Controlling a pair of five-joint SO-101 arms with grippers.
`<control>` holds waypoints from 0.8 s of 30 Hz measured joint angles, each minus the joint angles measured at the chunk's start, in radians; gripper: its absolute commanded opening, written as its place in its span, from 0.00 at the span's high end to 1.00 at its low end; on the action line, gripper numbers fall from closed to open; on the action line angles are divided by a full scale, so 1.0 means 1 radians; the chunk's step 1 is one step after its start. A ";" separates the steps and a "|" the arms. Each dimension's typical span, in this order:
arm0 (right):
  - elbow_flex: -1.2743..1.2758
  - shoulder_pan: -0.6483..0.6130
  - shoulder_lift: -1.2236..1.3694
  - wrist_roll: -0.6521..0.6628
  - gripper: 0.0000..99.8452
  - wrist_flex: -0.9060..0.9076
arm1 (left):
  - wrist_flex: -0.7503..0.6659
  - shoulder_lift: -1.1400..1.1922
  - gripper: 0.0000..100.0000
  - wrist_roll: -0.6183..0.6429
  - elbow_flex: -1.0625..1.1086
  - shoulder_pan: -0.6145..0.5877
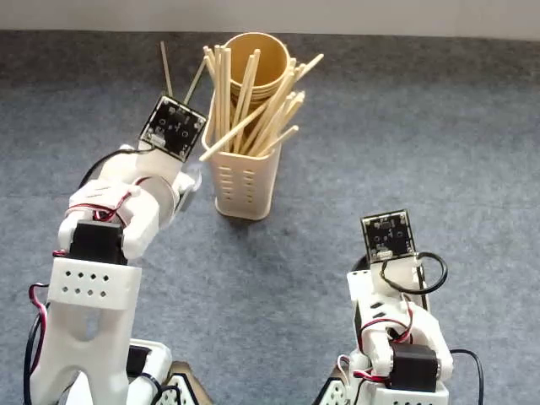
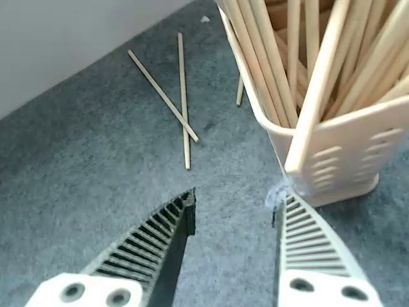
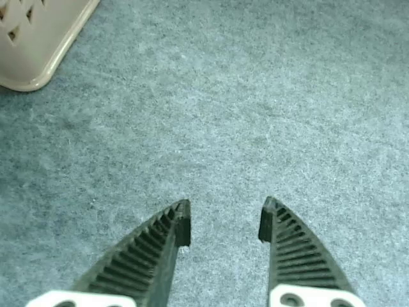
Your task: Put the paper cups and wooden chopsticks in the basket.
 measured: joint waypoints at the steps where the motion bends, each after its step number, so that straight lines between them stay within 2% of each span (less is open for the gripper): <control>1: 0.000 0.000 0.000 0.000 0.81 0.000 | 0.009 0.000 0.78 0.000 0.000 0.000; 8: 0.000 0.000 0.000 0.000 0.81 0.000 | 0.015 0.000 0.78 0.000 -0.021 -0.002; 14: 0.000 0.000 0.000 0.000 0.81 0.000 | 0.015 0.023 0.78 0.000 -0.169 0.023; 18: 0.000 0.000 0.000 0.000 0.81 0.000 | 0.017 0.130 0.78 0.000 -0.292 0.097; 24: 0.000 0.000 0.000 0.000 0.81 0.000 | 0.023 0.295 0.81 0.000 -0.388 0.089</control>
